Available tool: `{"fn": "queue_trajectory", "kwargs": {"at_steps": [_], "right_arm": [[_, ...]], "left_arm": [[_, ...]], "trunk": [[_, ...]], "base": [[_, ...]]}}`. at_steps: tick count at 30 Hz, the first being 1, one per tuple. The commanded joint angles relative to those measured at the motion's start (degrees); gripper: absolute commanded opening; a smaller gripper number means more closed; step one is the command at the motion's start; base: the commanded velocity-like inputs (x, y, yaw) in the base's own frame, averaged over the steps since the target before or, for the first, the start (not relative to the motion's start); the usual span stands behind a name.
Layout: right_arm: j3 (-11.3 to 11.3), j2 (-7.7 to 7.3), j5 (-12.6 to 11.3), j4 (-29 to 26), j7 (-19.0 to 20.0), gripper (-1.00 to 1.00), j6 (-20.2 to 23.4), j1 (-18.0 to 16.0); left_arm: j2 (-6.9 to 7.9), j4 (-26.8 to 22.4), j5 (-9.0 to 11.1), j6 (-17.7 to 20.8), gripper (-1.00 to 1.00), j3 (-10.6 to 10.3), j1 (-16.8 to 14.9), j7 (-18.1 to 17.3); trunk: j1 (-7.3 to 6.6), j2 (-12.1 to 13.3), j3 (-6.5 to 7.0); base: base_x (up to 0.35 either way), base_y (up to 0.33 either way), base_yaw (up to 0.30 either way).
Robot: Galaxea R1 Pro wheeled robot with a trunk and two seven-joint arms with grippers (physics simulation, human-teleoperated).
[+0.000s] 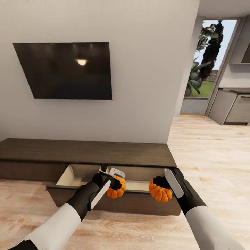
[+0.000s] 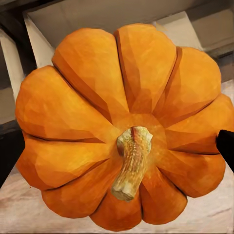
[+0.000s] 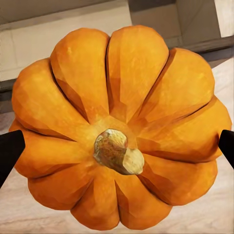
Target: Place each of the two pumpkins and all three candles from the living room inside a cabinet in the living room (use any cabinet), then make sure every cabinet is closed, and position the cauldron so it is next to a table in the living room.
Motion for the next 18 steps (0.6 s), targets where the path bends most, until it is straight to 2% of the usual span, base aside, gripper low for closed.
{"fn": "queue_trajectory", "kwargs": {"at_steps": [1, 11, 18], "right_arm": [[0.3, -0.05, -0.6, 0.0, -0.6, -1.0, 0.1, 0.0], [0.5, 0.13, -0.6, 0.3, -0.5, -1.0, 0.0, -0.1], [0.6, 0.19, -0.6, 0.4, -0.5, -1.0, 0.0, -0.1]], "left_arm": [[0.0, 0.4, 0.7, 0.3, -1.0, -0.1, -0.1, 0.4], [-0.86, 6.9, 0.9, 0.7, -1.0, -0.2, -0.7, -0.1], [-2.08, 8.6, 1.3, 2.6, -1.0, -0.2, -1.3, -0.1]], "trunk": [[-0.23, 0.4, 0.13], [-2.43, 4.4, 1.93], [-3.97, 7.2, 3.18]], "base": [[0.0, 0.0, 0.0], [0.0, 0.0, 0.0], [0.0, 0.0, 0.0]]}}
